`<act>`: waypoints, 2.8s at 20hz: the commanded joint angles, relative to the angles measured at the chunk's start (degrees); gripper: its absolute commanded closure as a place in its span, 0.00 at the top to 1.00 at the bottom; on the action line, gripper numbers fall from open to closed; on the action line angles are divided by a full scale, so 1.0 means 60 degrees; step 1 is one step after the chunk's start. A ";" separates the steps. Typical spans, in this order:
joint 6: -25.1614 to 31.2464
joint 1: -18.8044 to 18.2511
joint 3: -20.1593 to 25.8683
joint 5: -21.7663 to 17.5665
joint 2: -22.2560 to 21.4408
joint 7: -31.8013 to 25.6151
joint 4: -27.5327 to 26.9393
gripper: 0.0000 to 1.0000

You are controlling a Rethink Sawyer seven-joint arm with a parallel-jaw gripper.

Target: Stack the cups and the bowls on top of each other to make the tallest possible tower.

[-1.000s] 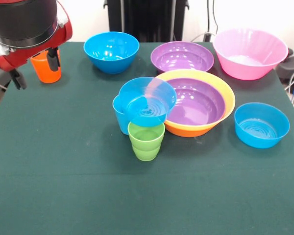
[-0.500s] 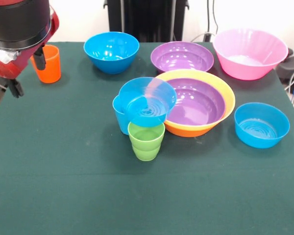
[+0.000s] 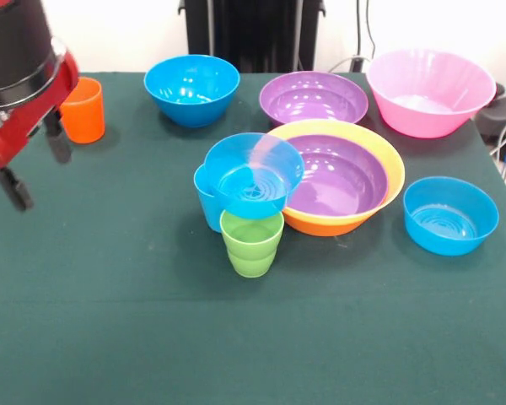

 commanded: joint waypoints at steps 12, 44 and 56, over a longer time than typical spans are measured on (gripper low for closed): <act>-0.3857 -0.1318 0.1024 0.0214 -0.2871 -0.2525 0.6730 1.00; -0.6872 -0.3249 0.1070 -0.1293 -0.5392 -0.1622 1.2098 1.00; -0.7153 -0.3458 0.1699 -0.1349 -0.4691 -0.1146 1.1863 1.00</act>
